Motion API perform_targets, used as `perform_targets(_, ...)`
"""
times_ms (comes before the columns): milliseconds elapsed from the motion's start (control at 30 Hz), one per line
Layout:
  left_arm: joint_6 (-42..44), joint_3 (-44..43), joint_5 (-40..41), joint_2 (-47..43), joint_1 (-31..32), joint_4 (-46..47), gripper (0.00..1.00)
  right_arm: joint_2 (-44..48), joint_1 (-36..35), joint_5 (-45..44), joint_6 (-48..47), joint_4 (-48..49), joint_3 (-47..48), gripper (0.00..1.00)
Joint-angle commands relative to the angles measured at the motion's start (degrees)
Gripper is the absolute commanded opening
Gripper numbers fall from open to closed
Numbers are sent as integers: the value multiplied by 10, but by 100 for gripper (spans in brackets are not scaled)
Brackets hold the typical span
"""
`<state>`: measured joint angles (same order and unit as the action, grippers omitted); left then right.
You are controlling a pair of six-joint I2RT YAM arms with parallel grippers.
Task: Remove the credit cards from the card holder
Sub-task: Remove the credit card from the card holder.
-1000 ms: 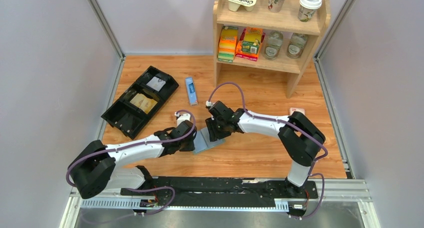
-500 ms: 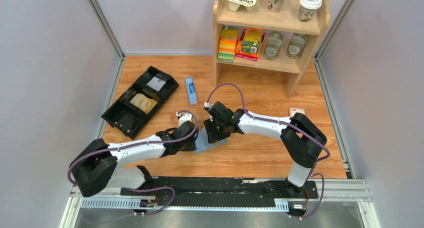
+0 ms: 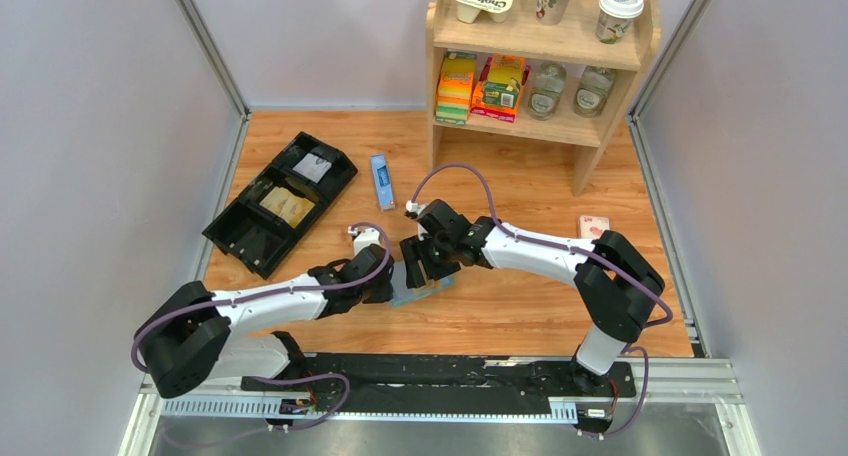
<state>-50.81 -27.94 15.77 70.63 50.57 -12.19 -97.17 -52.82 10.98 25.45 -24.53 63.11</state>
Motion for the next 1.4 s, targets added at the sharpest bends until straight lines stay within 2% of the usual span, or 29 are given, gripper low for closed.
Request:
perform_targets(0,-44,37,-22,-25,8,23,32,18,-5,12,4,26,14,67)
perform_targets(167,-67,69,0,-84,8,22,34,20,-5,2,0,27,10,67)
perform_targets(567,-118,60,57,-279,8,-136,38,5,10,-32,-20,29,6,52)
perform_targets(700,-106,48,48,-304,8,-126,39,0,16,-39,-31,34,7,48)
perform_targets(800,-92,29,15,-277,8,-66,40,-10,25,-39,-37,41,8,44)
perform_targets(1033,-102,18,-53,-117,1,107,43,-43,42,-33,-40,62,8,39)
perform_targets(1167,-115,25,-100,-41,-25,176,45,-52,46,-29,-43,70,3,38)
perform_targets(1367,-143,61,-122,-6,-48,246,46,-58,47,2,-39,90,-17,36)
